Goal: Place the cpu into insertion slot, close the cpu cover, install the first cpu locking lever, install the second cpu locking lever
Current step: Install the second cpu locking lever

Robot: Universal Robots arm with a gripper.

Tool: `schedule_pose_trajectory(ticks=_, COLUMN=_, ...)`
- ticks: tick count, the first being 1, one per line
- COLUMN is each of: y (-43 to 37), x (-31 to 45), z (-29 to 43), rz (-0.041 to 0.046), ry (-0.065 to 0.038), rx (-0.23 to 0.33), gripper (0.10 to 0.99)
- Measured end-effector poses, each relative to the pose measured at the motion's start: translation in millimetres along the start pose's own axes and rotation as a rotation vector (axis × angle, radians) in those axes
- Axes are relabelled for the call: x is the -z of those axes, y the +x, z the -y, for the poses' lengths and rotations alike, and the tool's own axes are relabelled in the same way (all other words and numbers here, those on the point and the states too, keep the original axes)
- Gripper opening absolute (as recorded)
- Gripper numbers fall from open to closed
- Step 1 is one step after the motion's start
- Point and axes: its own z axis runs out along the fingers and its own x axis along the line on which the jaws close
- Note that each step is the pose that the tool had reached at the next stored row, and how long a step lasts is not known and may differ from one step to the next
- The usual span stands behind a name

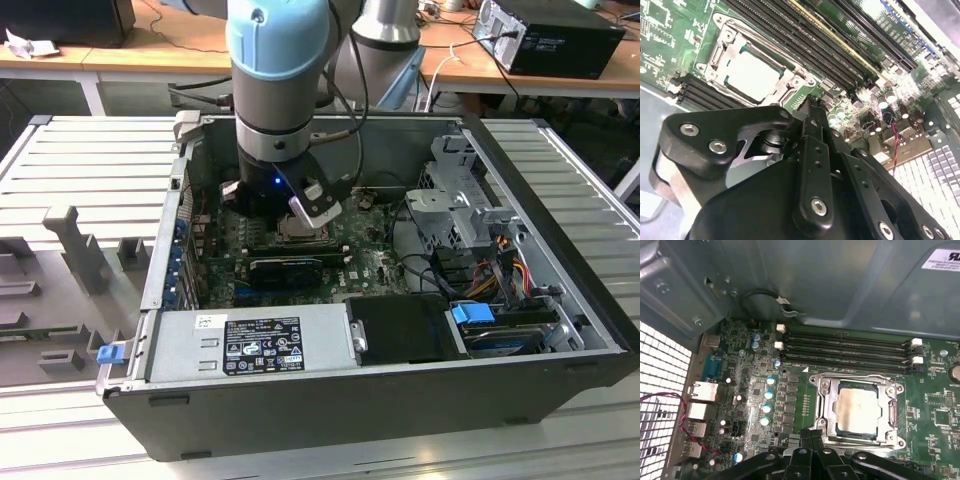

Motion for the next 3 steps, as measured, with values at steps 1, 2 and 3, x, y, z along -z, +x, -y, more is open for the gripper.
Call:
schedule_pose_trajectory(ticks=1, y=0.0, x=0.0, z=0.0, rz=0.0001, ry=0.000, rx=0.000, gripper=0.106)
schedule_pose_trajectory(ticks=2, y=0.0, x=0.0, z=0.0, rz=0.0002, ry=0.000, rx=0.000, gripper=0.106)
schedule_pose_trajectory(ticks=3, y=0.0, x=0.1, z=-0.1, rz=0.0001, ry=0.000, rx=0.000, gripper=0.106)
